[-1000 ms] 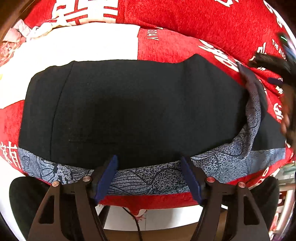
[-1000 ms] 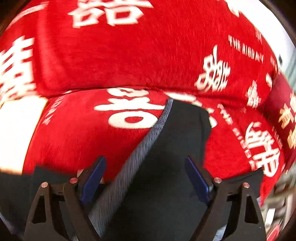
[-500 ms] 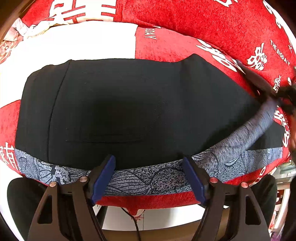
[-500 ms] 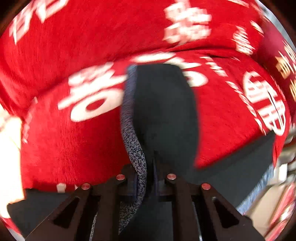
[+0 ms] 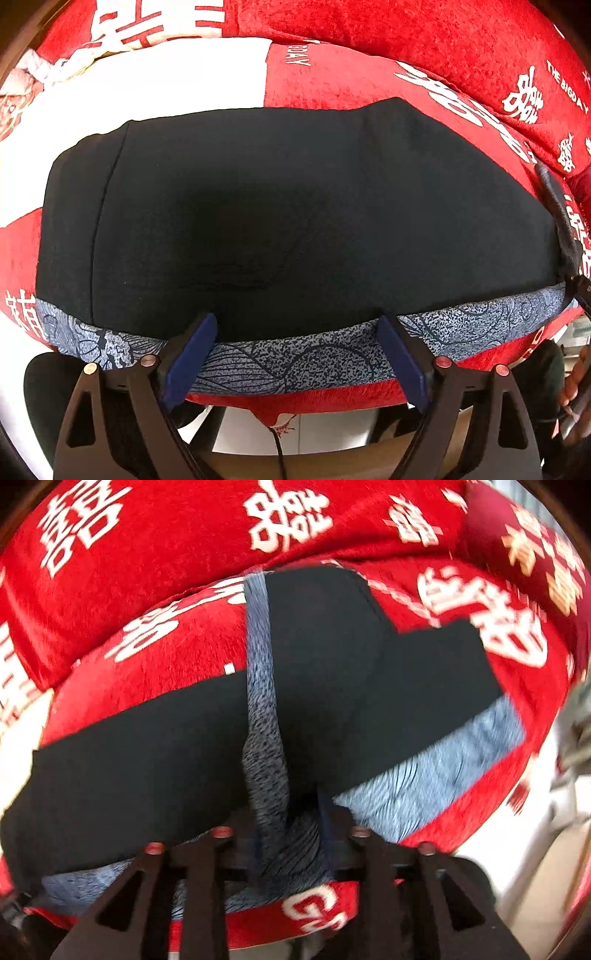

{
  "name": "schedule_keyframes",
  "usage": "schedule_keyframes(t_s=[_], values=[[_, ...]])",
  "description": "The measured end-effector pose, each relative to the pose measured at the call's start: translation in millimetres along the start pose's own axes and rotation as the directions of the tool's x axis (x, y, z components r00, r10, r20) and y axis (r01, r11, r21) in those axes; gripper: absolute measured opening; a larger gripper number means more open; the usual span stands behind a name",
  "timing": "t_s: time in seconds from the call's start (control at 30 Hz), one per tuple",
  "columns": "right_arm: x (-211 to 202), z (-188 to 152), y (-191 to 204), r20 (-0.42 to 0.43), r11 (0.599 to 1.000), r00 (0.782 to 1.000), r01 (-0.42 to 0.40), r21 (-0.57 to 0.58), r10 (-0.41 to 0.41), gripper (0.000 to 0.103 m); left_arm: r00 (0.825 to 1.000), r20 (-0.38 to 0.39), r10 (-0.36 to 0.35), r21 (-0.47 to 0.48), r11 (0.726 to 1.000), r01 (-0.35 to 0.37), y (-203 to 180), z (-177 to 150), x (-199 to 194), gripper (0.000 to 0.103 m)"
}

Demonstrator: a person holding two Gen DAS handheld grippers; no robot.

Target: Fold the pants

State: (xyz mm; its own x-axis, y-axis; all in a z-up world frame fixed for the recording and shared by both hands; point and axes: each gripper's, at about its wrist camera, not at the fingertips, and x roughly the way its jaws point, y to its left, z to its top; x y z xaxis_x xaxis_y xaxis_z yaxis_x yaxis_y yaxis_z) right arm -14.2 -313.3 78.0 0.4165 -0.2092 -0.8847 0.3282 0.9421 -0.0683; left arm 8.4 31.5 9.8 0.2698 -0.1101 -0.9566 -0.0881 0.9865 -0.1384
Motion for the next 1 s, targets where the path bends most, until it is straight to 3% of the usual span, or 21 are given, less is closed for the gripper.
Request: schedule_keyframes(t_s=[0.03,0.1,0.2,0.27,0.37,0.43,0.53,0.63,0.73,0.87,0.93,1.0], values=[[-1.9,3.3,-1.6,0.011,1.0,1.0,0.019,0.0,-0.019,0.067,1.0,-0.001,0.002,-0.003,1.0,-0.002,0.6,-0.2,0.2,0.089],[-2.3,15.9,-7.1,0.043,0.999,0.998,0.054,0.008,-0.054,0.076,1.0,-0.006,0.011,-0.003,1.0,-0.011,1.4,-1.1,2.2,0.093],[7.3,44.4,2.5,0.063,0.988,0.99,0.129,-0.084,-0.124,0.082,1.0,-0.013,0.026,-0.008,1.0,-0.026,-0.2,-0.8,7.0,0.096],[14.1,62.2,21.1,0.06,0.956,0.978,0.21,-0.205,-0.202,0.082,0.999,-0.011,0.031,-0.01,0.999,-0.031,-3.4,0.6,8.4,0.097],[30.4,83.6,54.5,0.035,0.88,0.943,0.323,-0.349,-0.332,0.082,1.0,-0.01,0.028,-0.014,0.999,-0.028,-3.6,2.1,8.7,0.097],[39.5,92.4,65.2,0.005,0.854,0.921,0.362,-0.374,-0.389,0.082,1.0,-0.008,0.022,-0.015,1.0,-0.022,-3.1,2.1,8.3,0.097],[33.3,90.0,56.9,-0.041,0.884,0.927,0.342,-0.319,-0.373,0.082,1.0,-0.009,0.012,-0.018,1.0,-0.012,5.6,-1.3,5.0,0.097],[31.1,65.0,17.7,-0.112,0.91,0.917,0.355,-0.214,-0.384,0.082,1.0,-0.016,0.003,-0.036,0.999,-0.004,10.7,-1.5,7.2,0.101],[17.4,36.1,-34.6,-0.162,0.972,0.958,0.23,-0.052,-0.235,0.082,1.0,-0.025,0.013,-0.035,0.999,-0.014,11.4,-0.3,8.3,0.101],[-16.4,43.0,-62.9,-0.075,0.986,0.985,0.158,0.046,-0.154,0.082,0.999,-0.031,0.01,-0.054,0.998,-0.012,12.4,3.1,8.0,0.101],[-30.3,58.7,-52.8,0.017,0.991,0.991,0.131,0.028,-0.132,0.083,1.0,-0.028,0.011,-0.054,0.998,-0.012,12.6,2.9,8.3,0.101],[-32.8,76.1,-29.1,0.088,0.988,0.987,0.143,-0.062,-0.137,0.084,1.0,-0.024,0.012,-0.05,0.999,-0.014,13.0,1.5,7.9,0.101]])
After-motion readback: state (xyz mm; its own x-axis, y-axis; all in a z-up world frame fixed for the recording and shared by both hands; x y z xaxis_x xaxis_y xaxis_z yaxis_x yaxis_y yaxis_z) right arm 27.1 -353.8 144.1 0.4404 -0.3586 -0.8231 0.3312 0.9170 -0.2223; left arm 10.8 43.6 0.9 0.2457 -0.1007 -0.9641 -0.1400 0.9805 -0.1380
